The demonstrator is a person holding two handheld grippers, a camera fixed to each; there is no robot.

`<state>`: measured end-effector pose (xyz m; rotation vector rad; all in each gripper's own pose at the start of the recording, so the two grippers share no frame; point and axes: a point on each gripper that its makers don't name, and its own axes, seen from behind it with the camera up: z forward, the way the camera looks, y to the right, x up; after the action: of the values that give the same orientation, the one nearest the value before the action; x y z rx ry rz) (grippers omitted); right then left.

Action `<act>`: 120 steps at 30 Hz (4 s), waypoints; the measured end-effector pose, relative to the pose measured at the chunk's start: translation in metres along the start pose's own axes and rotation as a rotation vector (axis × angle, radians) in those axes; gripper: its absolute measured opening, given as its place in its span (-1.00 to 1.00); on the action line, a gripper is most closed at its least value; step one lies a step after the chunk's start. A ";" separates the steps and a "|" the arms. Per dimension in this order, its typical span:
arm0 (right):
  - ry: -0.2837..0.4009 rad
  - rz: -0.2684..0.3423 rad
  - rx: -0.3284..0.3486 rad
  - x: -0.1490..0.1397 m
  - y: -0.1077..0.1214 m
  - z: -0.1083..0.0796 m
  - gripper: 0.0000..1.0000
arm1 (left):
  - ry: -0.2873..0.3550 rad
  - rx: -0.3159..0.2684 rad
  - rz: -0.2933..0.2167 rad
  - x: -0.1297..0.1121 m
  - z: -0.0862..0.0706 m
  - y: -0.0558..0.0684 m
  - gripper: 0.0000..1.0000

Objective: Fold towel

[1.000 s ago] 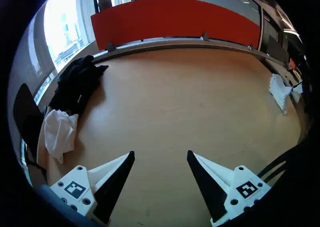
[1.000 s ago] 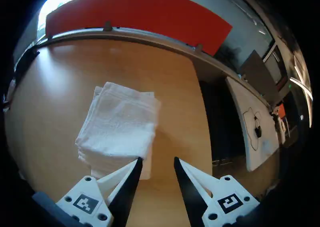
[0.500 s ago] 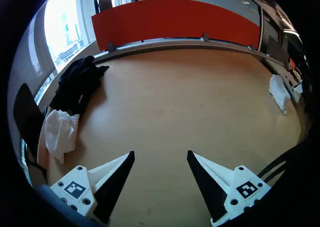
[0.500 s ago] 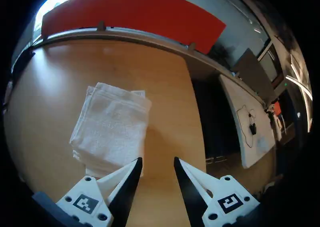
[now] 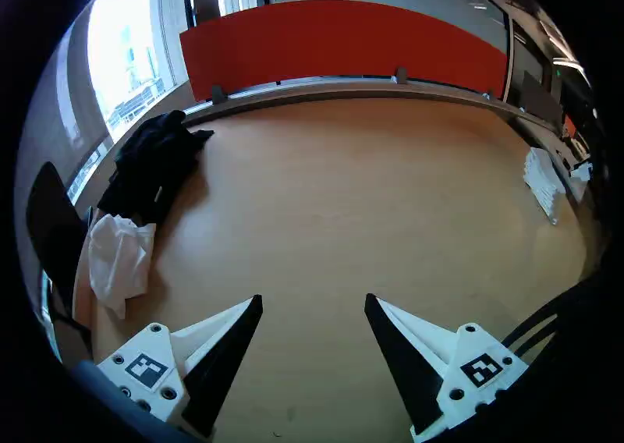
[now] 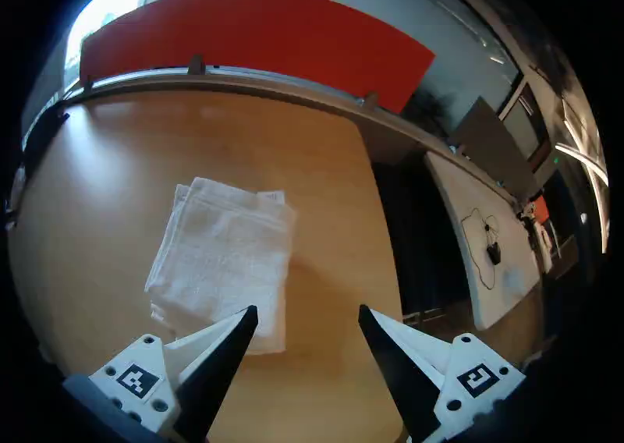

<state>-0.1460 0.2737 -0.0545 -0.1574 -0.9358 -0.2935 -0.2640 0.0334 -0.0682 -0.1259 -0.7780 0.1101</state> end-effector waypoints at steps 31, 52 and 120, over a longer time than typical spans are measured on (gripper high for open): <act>0.090 -0.012 0.152 0.037 -0.081 -0.010 1.00 | 0.014 0.005 -0.020 0.004 -0.003 -0.002 0.95; 0.087 -0.005 0.244 0.038 -0.129 0.001 0.80 | 0.007 0.015 -0.024 -0.002 -0.005 -0.007 0.95; 0.803 0.303 0.212 0.179 -0.159 -0.111 0.93 | 0.516 0.105 -0.183 0.168 -0.043 -0.046 0.95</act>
<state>-0.0114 0.0618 0.0268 0.0221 -0.1355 0.0368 -0.1124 0.0095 0.0243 0.0189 -0.2656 -0.0550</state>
